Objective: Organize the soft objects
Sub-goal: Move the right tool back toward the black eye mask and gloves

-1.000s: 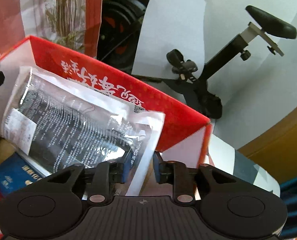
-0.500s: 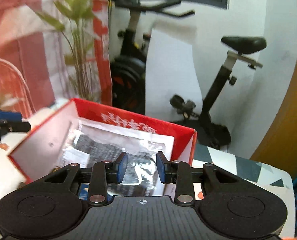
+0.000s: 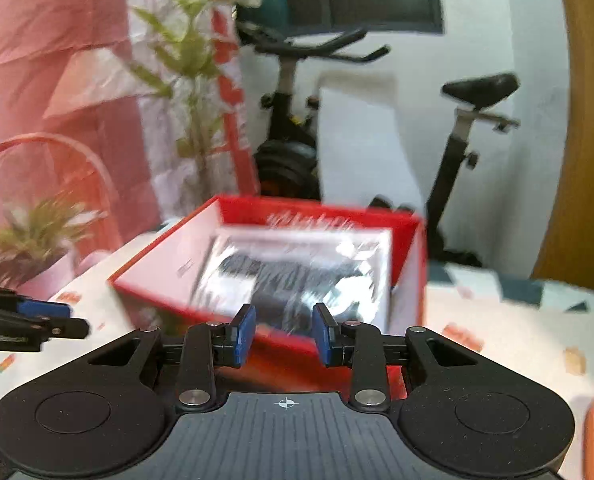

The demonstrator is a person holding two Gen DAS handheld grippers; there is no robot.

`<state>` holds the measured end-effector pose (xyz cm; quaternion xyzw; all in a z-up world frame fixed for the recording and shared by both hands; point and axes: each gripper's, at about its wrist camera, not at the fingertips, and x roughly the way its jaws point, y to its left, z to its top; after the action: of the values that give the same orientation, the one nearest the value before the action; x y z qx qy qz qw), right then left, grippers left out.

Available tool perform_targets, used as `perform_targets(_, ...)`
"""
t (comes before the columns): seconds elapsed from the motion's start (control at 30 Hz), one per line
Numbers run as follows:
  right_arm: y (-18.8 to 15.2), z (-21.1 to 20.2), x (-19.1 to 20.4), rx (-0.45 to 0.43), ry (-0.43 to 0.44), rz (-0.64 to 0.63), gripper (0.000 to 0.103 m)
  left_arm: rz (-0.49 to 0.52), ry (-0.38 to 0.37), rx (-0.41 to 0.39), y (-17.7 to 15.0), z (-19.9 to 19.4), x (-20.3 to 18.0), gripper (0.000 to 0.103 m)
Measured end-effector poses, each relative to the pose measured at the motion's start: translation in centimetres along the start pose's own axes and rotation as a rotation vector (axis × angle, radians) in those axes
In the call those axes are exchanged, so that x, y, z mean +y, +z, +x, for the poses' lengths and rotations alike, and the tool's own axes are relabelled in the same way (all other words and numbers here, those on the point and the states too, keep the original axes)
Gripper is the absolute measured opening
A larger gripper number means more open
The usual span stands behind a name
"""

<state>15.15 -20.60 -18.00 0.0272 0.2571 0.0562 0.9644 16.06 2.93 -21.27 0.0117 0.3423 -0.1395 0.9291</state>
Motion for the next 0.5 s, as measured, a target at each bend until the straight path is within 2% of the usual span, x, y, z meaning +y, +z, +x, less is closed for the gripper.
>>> perform_targets(0.1,-1.5,-0.2,0.4,0.047,0.046,0.025,0.030,-0.028,-0.011,0.049,-2.0,0.1,0.4,0.042)
perform_targets(0.3,-4.8,0.3,2.3,0.145,0.095,0.017,0.029,-0.066,0.016,0.130,-5.0,0.5,1.3,0.042)
perform_targets(0.5,-7.4,0.2,4.5,0.248,0.171,-0.040,0.028,-0.109,-0.008,0.176,-6.6,0.7,1.5,0.042)
